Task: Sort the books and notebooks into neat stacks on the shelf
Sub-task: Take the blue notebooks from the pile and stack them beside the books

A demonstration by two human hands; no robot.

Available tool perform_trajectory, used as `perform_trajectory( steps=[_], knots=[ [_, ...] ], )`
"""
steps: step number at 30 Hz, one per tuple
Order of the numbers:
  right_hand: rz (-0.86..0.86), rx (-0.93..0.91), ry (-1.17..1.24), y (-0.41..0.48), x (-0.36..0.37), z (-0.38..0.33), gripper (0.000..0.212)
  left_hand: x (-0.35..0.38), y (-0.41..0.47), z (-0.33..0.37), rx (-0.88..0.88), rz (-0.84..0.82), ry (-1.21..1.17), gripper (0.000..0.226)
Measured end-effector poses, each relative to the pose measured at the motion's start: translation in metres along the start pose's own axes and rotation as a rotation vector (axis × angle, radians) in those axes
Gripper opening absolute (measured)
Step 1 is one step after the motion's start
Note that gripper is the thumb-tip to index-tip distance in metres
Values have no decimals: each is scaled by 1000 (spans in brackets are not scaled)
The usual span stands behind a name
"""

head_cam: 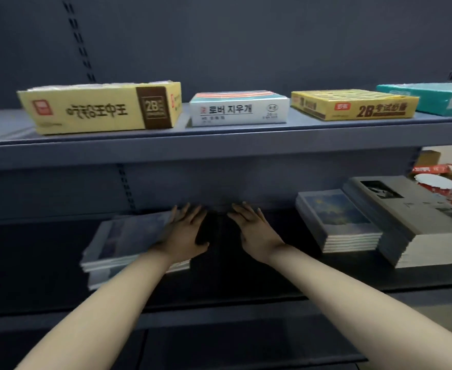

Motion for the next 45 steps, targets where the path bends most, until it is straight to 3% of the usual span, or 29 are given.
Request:
perform_trajectory(
  steps=[5,11,15,18,24,28,31,33,37,42,45],
  knots=[
    [-66,-74,48,32,27,-65,66,-1,-58,-67,-136,-115,-48,81],
    [-156,-163,14,57,65,-137,60,10,-116,-129,-272,-188,-16,88],
    [-259,-81,-41,67,93,-166,62,34,-133,-141,-361,-273,-146,83],
    [-279,-38,-204,69,112,-175,70,50,-131,-137,-423,-219,-267,83],
    [-228,-15,-302,90,111,-189,81,49,-130,-139,-387,-154,-203,74],
    [-213,-18,-303,98,115,-194,61,46,-133,-130,-397,-74,-153,67],
    [-231,114,-204,103,113,-198,45,39,-136,-125,-393,-39,-79,57],
    [-214,109,-186,103,112,-199,42,34,-136,-124,-376,-23,-21,53],
    [-108,178,26,97,112,-191,56,21,-131,-126,-336,-35,72,60],
    [-154,51,68,79,100,-181,49,21,-132,-127,-344,-109,-45,58],
    [-248,-60,-58,70,83,-170,39,32,-139,-125,-299,-96,-147,60]
  ],
)
Point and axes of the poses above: each hand's wrist, its own y-axis towards the middle knuckle, its own x-axis out of the palm, z = x × y, the point moved 1 cm from there along y, towards the middle knuckle, and after that the axes turned 5 degrees about y, right-handed, at the moved point
